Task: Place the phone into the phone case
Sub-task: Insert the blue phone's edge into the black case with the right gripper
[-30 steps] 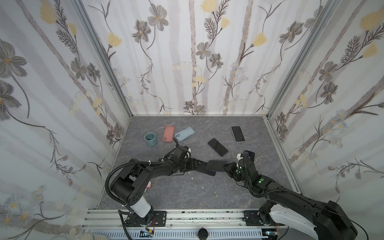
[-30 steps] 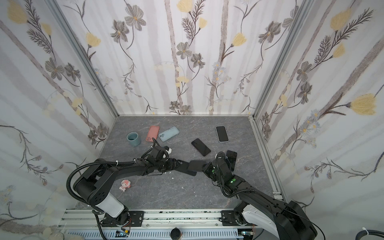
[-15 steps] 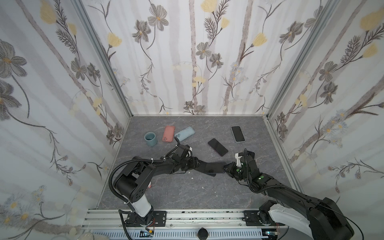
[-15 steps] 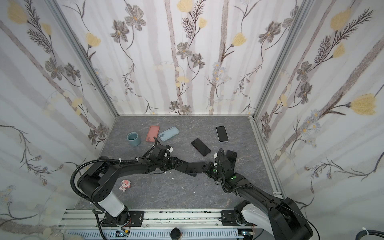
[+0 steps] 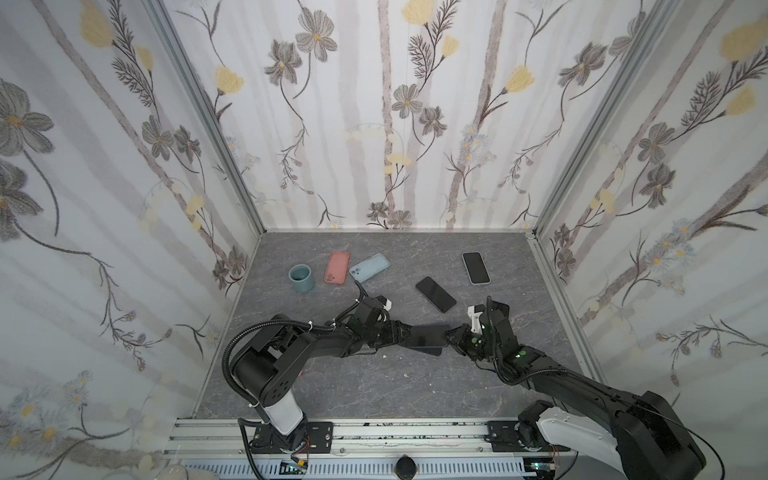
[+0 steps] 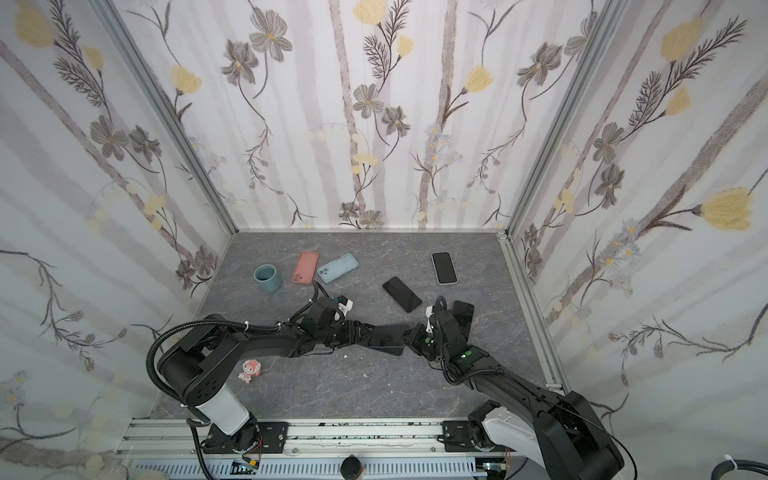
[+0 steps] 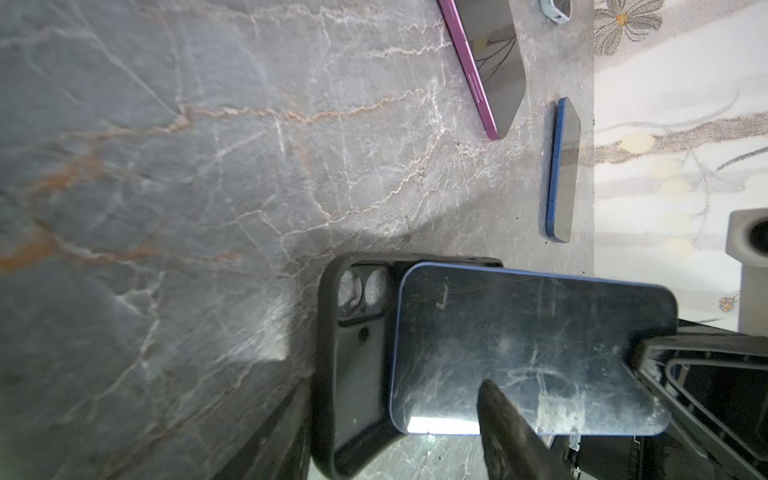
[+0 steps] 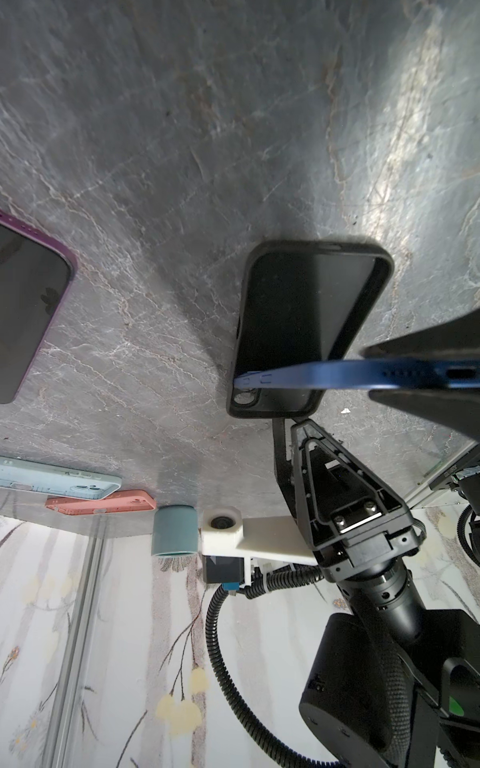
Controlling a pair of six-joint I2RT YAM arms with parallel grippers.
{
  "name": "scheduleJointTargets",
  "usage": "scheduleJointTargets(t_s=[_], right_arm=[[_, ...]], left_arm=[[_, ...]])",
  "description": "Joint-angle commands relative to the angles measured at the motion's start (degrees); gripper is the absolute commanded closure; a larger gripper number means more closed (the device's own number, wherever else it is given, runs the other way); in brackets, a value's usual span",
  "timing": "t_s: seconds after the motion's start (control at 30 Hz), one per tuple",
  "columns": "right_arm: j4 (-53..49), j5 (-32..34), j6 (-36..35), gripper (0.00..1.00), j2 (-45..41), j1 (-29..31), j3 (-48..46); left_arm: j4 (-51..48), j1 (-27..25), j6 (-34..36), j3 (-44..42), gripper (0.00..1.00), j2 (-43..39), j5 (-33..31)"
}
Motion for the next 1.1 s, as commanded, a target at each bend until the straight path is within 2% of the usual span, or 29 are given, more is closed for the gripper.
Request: scheduleJointTargets(t_s=[0.0,0.2,0.3,0.4,0.47,0.5,0.63,1.07], right_arm=[[-2.4,-2.42,-1.3,1.0,0.37,0.01,-0.1],[-3.09,-2.88,-2.18,1.0,0.06,-0.53,-0.68],[-2.95,-1.9,-2.16,1.0,-0.34,-0.76,-1.15],[-2.16,-1.22,-1.9,1.0,-0.78,-0.81,-1.82],[-1.63,-1.27,-1.53,1.0,-0.72,-0.91,-2.18],[-1.29,-1.47,-1.4,1.0,-0.53,-0.95,-2.4],[0.29,-2.29,-0.73,1.0,-0.11,-0.98,-2.89],[4.8,-6.71,-0.49,1.0,3.61,-0.92,-3.59]], left_arm=[[-8.87,0.3,-0.28,0.61,0.35,0.65,-1.01],[-12.55,2.56,0.73,1.81,0.35,-0.68,-6.54],[-12.91,2.67,1.28,2.5,0.36,-0.25,-7.18],[-11.18,2.6,0.29,2.47,0.39,1.05,-5.6],[-9.54,2.37,-0.33,2.24,0.48,1.92,-3.46],[-9.06,2.25,-0.72,2.21,0.48,2.31,-2.5],[-6.41,1.19,-3.03,1.2,0.5,2.98,-0.14],[-3.64,-1.44,-6.45,-0.89,0.5,3.62,0.61]])
